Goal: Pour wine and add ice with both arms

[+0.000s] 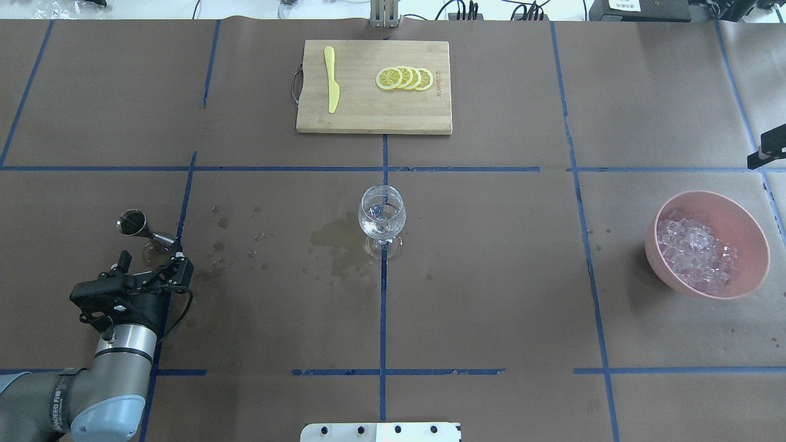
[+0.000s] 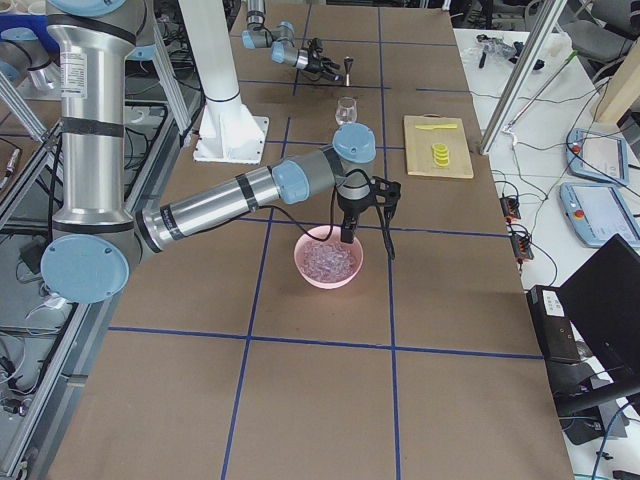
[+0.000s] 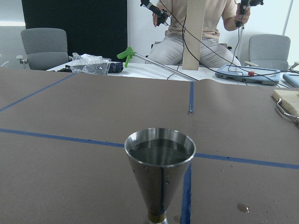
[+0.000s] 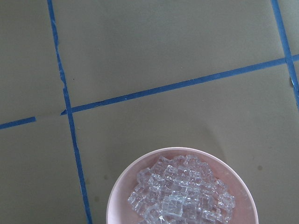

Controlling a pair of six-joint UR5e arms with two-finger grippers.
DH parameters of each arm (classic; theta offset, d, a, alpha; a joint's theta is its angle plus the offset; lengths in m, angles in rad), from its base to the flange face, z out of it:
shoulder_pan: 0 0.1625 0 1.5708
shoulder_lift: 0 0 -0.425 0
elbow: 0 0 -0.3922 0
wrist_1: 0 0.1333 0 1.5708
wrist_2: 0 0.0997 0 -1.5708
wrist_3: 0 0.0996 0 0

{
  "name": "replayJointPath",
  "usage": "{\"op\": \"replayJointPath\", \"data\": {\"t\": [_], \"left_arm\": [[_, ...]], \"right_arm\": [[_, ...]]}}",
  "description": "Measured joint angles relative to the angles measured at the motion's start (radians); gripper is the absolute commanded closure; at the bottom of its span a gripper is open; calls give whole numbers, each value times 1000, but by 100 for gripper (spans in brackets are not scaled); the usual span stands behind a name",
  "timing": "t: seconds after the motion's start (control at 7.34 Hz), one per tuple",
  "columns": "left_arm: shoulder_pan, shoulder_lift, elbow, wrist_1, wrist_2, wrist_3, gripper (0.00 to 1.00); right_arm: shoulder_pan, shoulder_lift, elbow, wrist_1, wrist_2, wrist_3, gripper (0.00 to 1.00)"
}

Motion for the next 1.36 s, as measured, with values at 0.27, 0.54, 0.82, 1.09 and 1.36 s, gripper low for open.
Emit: {"op": "replayJointPath", "data": {"t": [0.27, 0.54, 0.82, 1.09, 1.36], "left_arm": [[-3, -5, 19, 0, 16, 0, 6], [-15, -9, 25, 0, 21, 0, 6], [-34, -17, 35, -1, 21, 0, 6], [-46, -43, 55, -1, 21, 1, 9], [-54, -62, 79, -2, 21, 1, 14]], "right_arm": [[-4, 0, 5, 0, 0, 2, 0], [-8, 0, 6, 0, 0, 3, 0], [-8, -1, 6, 0, 0, 3, 0], [-8, -2, 6, 0, -2, 3, 0], [-8, -3, 6, 0, -4, 3, 0]]}}
